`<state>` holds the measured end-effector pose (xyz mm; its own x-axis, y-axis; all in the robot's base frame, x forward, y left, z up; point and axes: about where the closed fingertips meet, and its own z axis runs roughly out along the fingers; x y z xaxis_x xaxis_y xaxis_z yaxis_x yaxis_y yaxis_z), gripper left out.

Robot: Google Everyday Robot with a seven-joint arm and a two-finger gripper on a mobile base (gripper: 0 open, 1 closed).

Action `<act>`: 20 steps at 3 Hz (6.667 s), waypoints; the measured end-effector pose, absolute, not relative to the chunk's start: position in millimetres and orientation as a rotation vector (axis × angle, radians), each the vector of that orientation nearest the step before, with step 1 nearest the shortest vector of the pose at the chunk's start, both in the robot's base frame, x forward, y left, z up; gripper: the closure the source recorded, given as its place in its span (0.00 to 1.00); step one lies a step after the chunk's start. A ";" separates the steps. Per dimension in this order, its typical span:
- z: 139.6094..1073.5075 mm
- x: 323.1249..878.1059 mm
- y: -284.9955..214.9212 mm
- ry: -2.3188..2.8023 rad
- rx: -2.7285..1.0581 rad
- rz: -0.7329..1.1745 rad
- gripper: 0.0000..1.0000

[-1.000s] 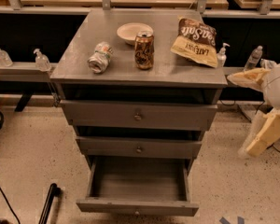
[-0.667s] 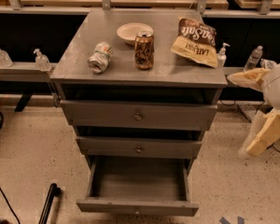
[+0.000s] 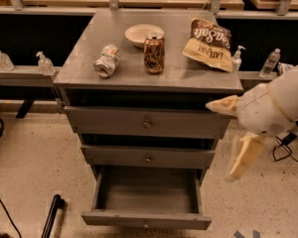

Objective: Close bottom drawer

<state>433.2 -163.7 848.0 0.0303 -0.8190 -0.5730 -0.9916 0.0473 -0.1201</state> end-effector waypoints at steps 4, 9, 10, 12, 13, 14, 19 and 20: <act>696.4 393.9 -126.2 1.847 -1.964 0.647 0.00; 461.3 389.5 -49.3 1.740 -1.980 0.862 0.32; 417.6 403.1 -41.6 1.739 -2.013 0.800 0.56; 363.7 412.6 -43.6 1.710 -2.056 0.806 0.99; 363.8 412.3 -43.4 1.710 -2.056 0.807 1.00; 341.6 416.4 -35.1 1.697 -2.011 0.862 1.00; 192.6 446.2 -40.1 1.432 -1.525 1.094 1.00; 194.7 446.2 -40.1 1.432 -1.525 1.094 1.00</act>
Offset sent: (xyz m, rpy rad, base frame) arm -0.0634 0.0428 -0.2233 -0.0582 0.2232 0.1429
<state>446.2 -40.1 194.7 0.0036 -0.3440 -0.9390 -0.9964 -0.0807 0.0258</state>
